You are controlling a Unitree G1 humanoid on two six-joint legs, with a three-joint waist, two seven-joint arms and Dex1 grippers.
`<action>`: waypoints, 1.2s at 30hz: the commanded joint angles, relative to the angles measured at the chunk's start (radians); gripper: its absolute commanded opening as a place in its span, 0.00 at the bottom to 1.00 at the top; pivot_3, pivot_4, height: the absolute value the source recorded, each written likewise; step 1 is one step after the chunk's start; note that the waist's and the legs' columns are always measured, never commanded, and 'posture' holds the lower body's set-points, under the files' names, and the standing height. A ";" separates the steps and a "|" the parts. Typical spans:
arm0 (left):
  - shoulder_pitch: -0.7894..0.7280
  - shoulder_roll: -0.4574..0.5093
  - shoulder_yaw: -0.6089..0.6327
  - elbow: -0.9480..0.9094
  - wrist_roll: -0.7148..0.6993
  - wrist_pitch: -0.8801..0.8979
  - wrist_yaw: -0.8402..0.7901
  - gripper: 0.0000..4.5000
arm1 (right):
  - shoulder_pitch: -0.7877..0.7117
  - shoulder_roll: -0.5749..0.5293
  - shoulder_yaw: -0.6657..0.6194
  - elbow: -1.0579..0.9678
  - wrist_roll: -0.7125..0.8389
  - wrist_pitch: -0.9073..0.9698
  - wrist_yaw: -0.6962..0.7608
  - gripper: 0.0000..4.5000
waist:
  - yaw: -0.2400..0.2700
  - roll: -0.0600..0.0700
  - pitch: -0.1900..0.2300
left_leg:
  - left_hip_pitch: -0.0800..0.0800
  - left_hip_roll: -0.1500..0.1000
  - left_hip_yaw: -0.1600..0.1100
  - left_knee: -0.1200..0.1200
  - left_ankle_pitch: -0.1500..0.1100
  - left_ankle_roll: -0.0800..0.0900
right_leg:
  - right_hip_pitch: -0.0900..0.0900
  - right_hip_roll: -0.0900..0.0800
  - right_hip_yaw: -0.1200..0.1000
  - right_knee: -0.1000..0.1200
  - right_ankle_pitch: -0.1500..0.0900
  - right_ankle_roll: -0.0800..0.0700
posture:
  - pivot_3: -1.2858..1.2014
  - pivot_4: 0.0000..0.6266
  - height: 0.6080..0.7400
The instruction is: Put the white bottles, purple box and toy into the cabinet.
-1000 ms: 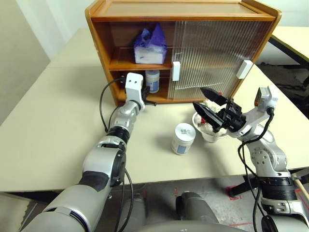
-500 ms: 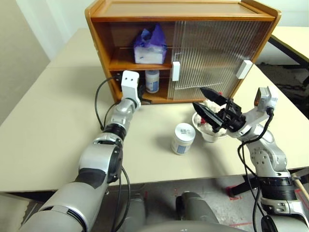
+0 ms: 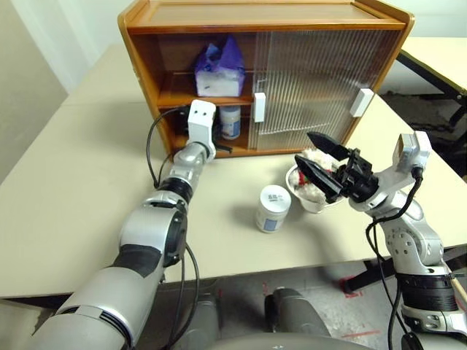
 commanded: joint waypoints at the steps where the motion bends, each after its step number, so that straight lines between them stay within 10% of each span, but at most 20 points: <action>1: -0.032 -0.015 -0.010 0.015 0.020 0.006 -0.046 0.01 | 0.022 -0.011 -0.011 -0.029 0.009 0.007 -0.012 1.00 | -0.003 0.000 0.000 | 0.000 0.000 0.000 0.000 0.000 0.000 | 0.000 0.000 0.000 0.000 0.000 0.000 | 0.48 0.00 1.00; 18: 0.112 0.046 0.040 -0.117 -0.082 -0.101 -0.375 0.01 | -0.002 -0.015 -0.001 0.036 -0.003 -0.004 0.012 1.00 | -0.021 0.001 0.000 | 0.001 0.001 0.000 0.000 0.000 0.000 | 0.000 0.001 0.001 0.001 0.000 0.000 | 0.51 0.00 1.00; 31: 0.565 0.215 -0.129 -0.690 -0.238 0.033 -1.094 1.00 | -0.036 -0.059 -0.018 0.116 -0.007 -0.009 0.064 1.00 | 0.006 0.003 -0.002 | 0.001 0.003 0.000 0.000 0.003 0.005 | 0.000 -0.002 0.001 0.001 0.000 -0.004 | 0.53 0.00 1.00; 36: 0.586 0.185 -0.206 -0.734 -0.217 0.051 -1.121 1.00 | -0.038 -0.051 -0.012 0.113 -0.010 -0.011 0.060 1.00 | 0.011 0.004 -0.002 | 0.001 0.002 0.000 0.000 0.003 0.006 | 0.001 -0.003 0.001 0.001 -0.001 -0.001 | 0.52 0.00 1.00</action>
